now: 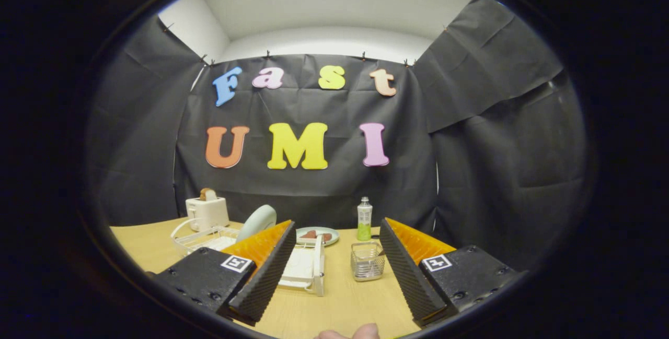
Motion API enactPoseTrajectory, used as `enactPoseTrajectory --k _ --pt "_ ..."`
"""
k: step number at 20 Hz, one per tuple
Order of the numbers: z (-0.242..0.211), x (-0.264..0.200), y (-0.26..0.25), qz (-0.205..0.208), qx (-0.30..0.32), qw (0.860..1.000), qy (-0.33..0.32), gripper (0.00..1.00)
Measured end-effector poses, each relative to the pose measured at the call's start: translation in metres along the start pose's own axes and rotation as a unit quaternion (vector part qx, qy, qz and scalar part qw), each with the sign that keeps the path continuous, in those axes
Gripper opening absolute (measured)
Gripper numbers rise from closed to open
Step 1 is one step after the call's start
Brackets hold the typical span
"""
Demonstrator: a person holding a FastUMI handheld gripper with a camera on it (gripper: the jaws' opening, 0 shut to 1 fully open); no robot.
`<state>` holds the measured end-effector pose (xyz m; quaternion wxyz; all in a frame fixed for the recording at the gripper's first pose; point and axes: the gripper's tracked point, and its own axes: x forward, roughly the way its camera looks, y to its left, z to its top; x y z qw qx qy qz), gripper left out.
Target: Take the plate from the dish rack, then take the spoon from the basket and place it into the plate.
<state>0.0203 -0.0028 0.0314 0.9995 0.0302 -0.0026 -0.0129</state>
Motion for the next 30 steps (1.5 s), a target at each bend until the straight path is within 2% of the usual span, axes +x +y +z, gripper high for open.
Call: enactPoseTrajectory --k 4,9,12,16,19,21,30 --pt "0.021 0.028 0.019 0.035 -0.016 0.999 0.027 1.0" --pt "0.041 0.084 0.05 0.094 0.007 0.989 0.113 1.0" --pt "0.05 0.124 0.061 0.102 0.014 0.98 0.171 1.0" --pt "0.053 0.161 0.081 0.11 -0.017 0.968 0.223 1.0" --pt "0.048 0.18 0.101 0.121 -0.011 0.955 0.269 1.0" --pt "0.04 0.194 0.116 0.127 -0.003 0.941 0.315 1.0" --pt "-0.014 0.225 0.155 0.106 0.001 0.894 0.435 1.0"
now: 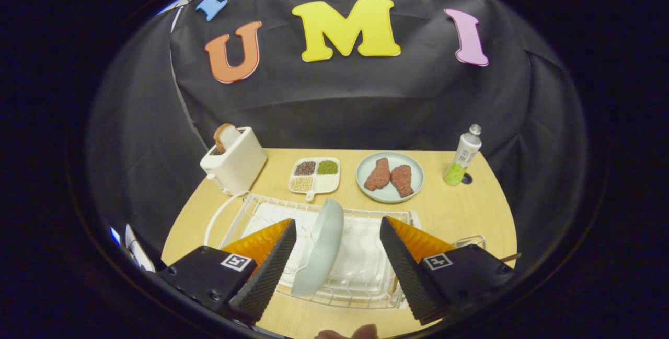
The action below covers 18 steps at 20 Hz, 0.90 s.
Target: Take the plate from the dish rack, then take the spoon from the basket and place it into the plate.
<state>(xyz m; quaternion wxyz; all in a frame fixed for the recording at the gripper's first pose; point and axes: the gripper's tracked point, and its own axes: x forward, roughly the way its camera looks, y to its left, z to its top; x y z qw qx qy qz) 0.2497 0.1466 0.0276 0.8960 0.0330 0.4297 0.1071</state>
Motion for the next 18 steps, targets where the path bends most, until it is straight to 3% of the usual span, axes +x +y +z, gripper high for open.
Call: enactPoseTrajectory --k 7,12,14,18 --pt "-0.017 0.039 0.011 0.005 0.018 0.997 0.071 1.0" --pt "-0.028 0.06 0.014 -0.016 0.037 0.992 0.116 1.0" --pt "-0.035 0.066 0.017 -0.018 0.05 0.99 0.134 0.93" --pt "-0.045 0.073 0.025 -0.025 0.086 0.983 0.162 0.65"
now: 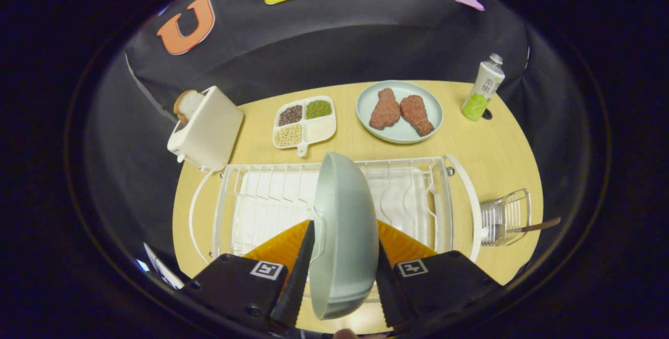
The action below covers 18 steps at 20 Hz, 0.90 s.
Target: Take the plate from the dish rack, then take the spoon from the basket and place it into the plate.
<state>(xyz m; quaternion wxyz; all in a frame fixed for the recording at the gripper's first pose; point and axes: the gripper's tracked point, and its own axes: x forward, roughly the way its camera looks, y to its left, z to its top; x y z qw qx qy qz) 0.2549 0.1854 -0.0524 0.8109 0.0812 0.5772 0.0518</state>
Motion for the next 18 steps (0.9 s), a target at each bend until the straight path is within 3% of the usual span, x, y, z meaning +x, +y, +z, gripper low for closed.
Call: enactPoseTrajectory --k 3,13,18 --pt "0.002 -0.002 -0.003 -0.019 0.012 1.0 -0.004 0.44" --pt "0.015 -0.038 -0.02 -0.1 -0.011 0.993 -0.059 0.38" --pt "0.007 -0.073 -0.006 -0.073 -0.035 0.993 -0.081 0.34"
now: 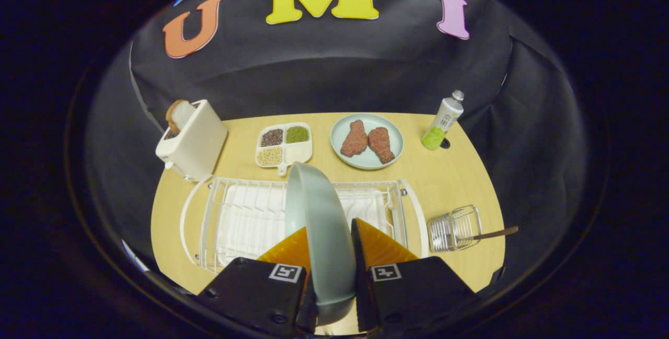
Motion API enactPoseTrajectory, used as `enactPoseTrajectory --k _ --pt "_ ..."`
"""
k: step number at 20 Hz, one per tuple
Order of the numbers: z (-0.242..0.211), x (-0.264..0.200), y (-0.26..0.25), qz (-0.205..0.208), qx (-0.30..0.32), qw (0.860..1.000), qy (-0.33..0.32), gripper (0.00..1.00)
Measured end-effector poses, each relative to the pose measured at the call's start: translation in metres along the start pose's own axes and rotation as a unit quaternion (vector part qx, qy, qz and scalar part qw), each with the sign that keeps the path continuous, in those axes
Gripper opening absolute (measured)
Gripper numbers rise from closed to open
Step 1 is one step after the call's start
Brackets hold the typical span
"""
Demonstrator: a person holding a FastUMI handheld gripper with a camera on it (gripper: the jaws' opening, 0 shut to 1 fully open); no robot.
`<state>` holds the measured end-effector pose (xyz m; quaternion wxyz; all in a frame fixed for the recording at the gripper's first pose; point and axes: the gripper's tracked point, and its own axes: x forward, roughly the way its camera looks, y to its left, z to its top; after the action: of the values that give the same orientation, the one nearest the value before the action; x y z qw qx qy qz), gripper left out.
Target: Take the plate from the dish rack, then take the spoon from the basket and place it into the plate.
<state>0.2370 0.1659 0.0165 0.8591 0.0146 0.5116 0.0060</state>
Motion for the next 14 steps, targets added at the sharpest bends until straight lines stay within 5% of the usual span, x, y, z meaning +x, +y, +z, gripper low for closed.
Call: enactPoseTrajectory --k 6,14 --pt "-0.043 -0.045 -0.007 0.077 0.022 0.997 -0.012 0.34" --pt "-0.153 -0.056 -0.066 0.123 0.077 0.989 0.001 0.34"
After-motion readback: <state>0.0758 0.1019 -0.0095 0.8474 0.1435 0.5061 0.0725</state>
